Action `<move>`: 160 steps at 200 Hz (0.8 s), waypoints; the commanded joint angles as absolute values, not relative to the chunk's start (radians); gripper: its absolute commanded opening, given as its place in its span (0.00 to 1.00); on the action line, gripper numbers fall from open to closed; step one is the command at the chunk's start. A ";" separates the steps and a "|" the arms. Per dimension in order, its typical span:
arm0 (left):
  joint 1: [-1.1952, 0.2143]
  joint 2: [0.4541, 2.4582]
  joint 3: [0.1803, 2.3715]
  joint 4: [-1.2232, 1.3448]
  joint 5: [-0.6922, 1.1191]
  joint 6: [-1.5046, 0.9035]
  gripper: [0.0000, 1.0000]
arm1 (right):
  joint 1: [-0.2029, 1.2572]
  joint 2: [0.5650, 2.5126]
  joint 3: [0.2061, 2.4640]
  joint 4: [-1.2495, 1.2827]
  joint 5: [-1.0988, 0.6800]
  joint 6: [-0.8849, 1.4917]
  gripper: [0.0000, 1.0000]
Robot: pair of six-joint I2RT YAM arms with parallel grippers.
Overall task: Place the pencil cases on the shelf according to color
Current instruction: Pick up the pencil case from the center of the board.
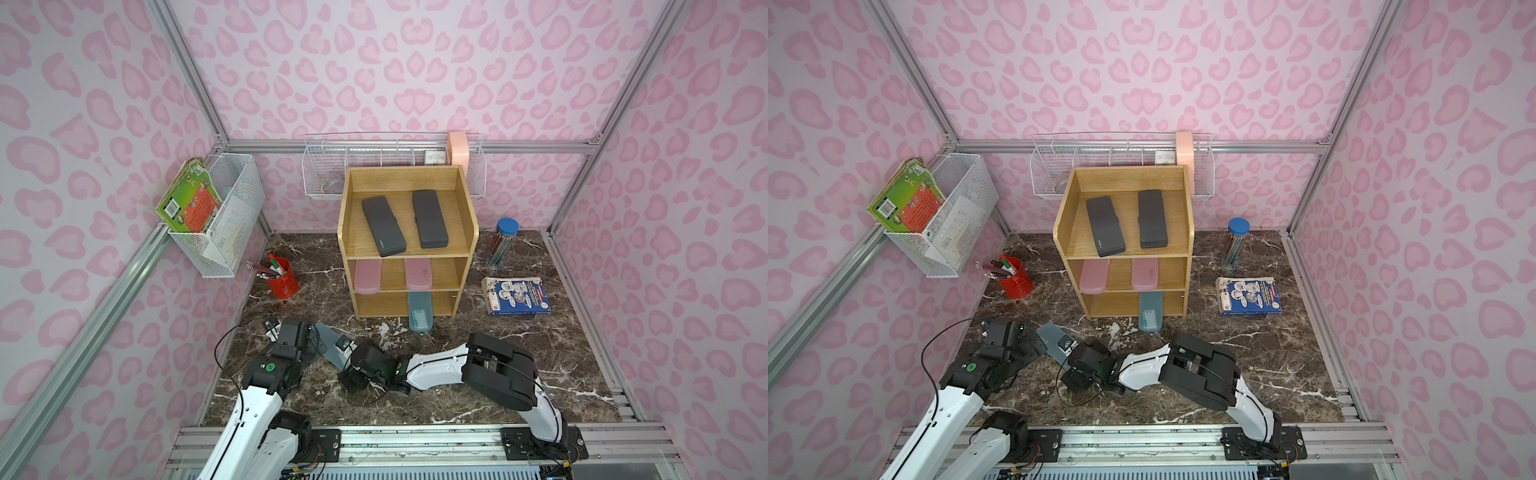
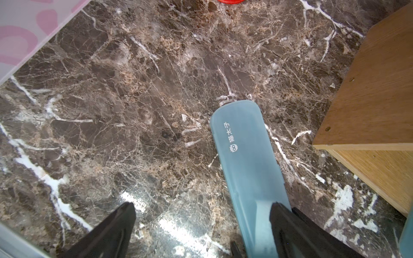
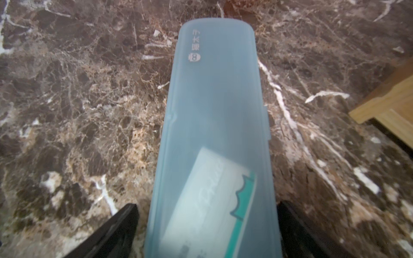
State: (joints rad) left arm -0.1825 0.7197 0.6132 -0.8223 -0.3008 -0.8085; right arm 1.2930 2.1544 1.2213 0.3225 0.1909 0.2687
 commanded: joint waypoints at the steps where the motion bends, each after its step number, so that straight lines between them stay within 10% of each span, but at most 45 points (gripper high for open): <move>1: -0.182 0.718 0.612 -0.816 -0.305 -0.808 0.99 | 1.291 2.179 1.203 0.273 0.167 0.308 0.96; 160: -0.181 0.683 0.691 -0.873 -0.344 -0.776 0.99 | 1.371 1.912 0.910 0.360 0.364 0.370 0.46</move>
State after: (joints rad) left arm -0.1825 0.6838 0.6750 -0.8547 -0.3210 -0.8001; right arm 1.3487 1.9888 0.9916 0.3916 0.2935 0.3103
